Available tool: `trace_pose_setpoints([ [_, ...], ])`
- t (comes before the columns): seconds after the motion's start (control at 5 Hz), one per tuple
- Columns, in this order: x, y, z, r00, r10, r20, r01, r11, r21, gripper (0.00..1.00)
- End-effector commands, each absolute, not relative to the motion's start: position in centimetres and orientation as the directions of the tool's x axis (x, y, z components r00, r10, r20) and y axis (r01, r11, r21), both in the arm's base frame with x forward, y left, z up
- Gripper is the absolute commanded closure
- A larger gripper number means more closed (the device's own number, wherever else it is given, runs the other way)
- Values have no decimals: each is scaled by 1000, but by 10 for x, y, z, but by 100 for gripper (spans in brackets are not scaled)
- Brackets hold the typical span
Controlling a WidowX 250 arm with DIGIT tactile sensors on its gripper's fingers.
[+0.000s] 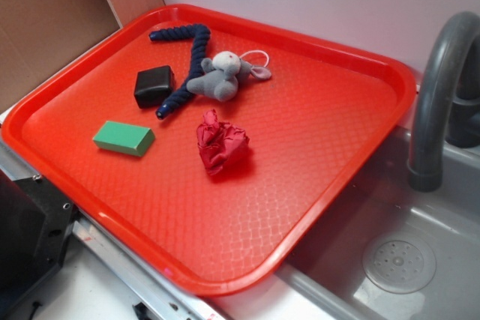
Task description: Grab the red paper.
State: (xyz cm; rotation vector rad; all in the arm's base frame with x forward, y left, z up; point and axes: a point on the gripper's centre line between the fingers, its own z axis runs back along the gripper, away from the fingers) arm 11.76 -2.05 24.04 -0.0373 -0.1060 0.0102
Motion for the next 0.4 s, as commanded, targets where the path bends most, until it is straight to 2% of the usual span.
trace_pose_setpoints([
  [0.0, 118, -20, 240, 994, 12, 106, -8, 999, -38, 0],
  [0.2, 119, -29, 229, 958, 223, 181, -208, 973, -98, 0],
])
